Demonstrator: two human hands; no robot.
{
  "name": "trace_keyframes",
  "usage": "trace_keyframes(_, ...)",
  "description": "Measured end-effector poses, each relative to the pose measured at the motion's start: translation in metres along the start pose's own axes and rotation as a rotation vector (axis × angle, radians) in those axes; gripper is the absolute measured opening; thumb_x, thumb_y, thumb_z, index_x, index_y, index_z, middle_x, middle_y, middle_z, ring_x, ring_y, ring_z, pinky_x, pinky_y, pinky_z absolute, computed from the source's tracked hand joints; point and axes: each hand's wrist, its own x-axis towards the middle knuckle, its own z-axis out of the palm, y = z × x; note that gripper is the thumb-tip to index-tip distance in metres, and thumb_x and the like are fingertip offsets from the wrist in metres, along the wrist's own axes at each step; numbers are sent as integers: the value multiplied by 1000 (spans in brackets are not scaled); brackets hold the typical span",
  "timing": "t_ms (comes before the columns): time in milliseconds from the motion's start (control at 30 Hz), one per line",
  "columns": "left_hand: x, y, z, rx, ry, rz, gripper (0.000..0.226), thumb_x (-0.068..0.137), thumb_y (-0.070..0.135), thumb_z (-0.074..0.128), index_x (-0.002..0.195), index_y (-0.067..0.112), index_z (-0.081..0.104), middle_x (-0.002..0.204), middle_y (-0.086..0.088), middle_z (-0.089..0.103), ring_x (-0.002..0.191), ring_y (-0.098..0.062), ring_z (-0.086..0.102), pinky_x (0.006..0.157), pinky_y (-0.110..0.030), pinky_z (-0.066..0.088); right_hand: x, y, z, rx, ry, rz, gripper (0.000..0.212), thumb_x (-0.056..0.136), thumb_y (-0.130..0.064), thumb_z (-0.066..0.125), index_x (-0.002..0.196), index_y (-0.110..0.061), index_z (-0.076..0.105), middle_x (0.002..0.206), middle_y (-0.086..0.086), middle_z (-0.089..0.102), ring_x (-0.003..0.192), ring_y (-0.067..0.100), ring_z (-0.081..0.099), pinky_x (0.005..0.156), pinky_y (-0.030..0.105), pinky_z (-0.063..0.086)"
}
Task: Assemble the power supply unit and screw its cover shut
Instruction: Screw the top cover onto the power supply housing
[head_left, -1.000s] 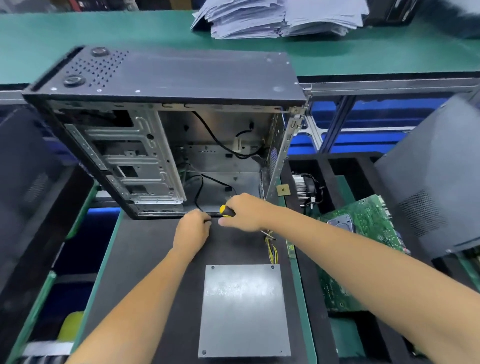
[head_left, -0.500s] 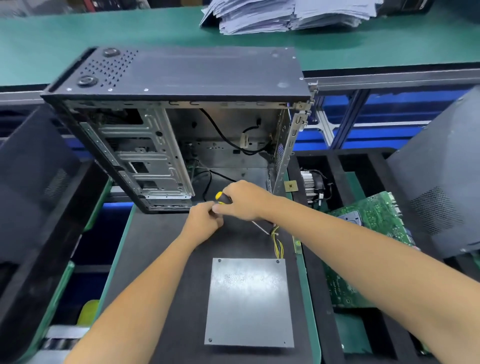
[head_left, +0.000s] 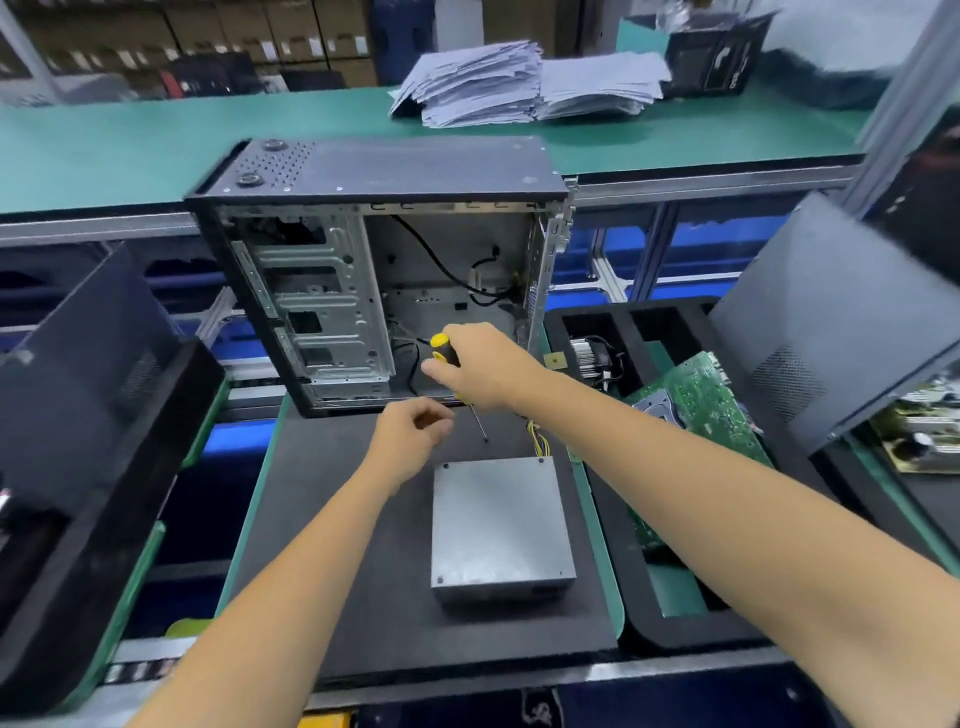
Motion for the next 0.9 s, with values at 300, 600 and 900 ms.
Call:
trace_keyframes(300,-53,17,13,-34,-119,9,12,86,5,69,81,15,67,72,-5,68,63,-13,61,70,-34,54,-56,-22,-14,25,106,23,26,96,-35,53,86,-11,46,84,6,59,73,23,55,63,33,43)
trace_keyframes(600,-70,21,20,30,-243,31,7,81,8,73,80,6,67,71,-6,67,63,-12,57,65,-26,48,-77,-20,-7,62,114,1,25,95,-31,55,80,-15,43,75,2,55,67,20,53,62,32,44)
trace_keyframes(900,-84,23,49,253,-417,101,17,83,10,69,74,21,60,74,5,62,66,-7,54,64,-18,43,-109,7,-19,102,-7,-37,16,91,-18,59,93,-11,45,78,8,60,62,22,64,58,36,52)
